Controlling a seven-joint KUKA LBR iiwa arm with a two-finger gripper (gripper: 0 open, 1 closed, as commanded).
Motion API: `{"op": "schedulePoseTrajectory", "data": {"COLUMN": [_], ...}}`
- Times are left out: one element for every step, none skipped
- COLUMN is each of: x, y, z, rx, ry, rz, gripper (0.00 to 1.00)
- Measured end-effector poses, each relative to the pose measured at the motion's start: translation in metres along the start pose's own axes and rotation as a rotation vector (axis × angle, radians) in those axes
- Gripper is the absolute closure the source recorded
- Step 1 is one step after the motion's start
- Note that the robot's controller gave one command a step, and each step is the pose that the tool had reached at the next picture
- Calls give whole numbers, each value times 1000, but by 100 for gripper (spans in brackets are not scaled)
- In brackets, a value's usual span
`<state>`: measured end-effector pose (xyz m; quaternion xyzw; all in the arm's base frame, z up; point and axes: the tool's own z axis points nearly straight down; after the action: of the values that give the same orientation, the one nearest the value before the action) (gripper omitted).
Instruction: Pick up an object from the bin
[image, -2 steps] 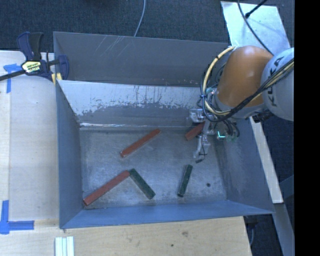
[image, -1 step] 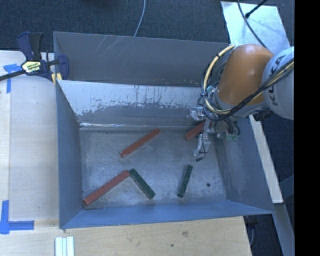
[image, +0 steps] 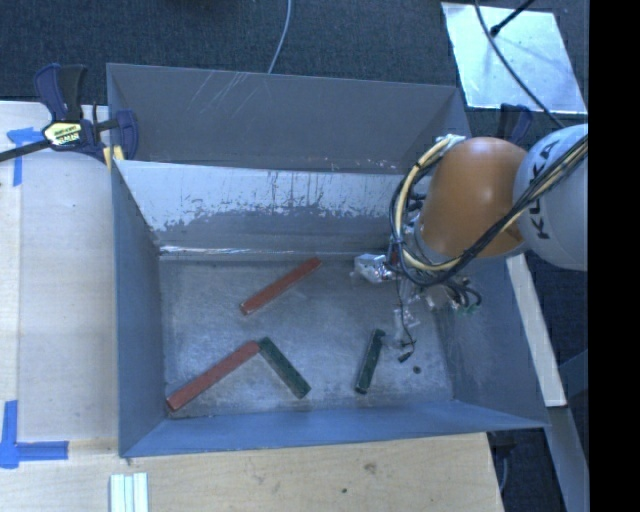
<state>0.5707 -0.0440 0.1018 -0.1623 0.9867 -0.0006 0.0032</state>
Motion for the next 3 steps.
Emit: {"op": "schedulePoseTrajectory", "data": {"x": [21, 42, 45], "y": [16, 23, 29], "z": [-5, -3, 25], "rx": [-4, -3, -3], "ry": [7, 4, 4], "rz": [-162, -166, -344], "gripper": [0, 0, 0]}}
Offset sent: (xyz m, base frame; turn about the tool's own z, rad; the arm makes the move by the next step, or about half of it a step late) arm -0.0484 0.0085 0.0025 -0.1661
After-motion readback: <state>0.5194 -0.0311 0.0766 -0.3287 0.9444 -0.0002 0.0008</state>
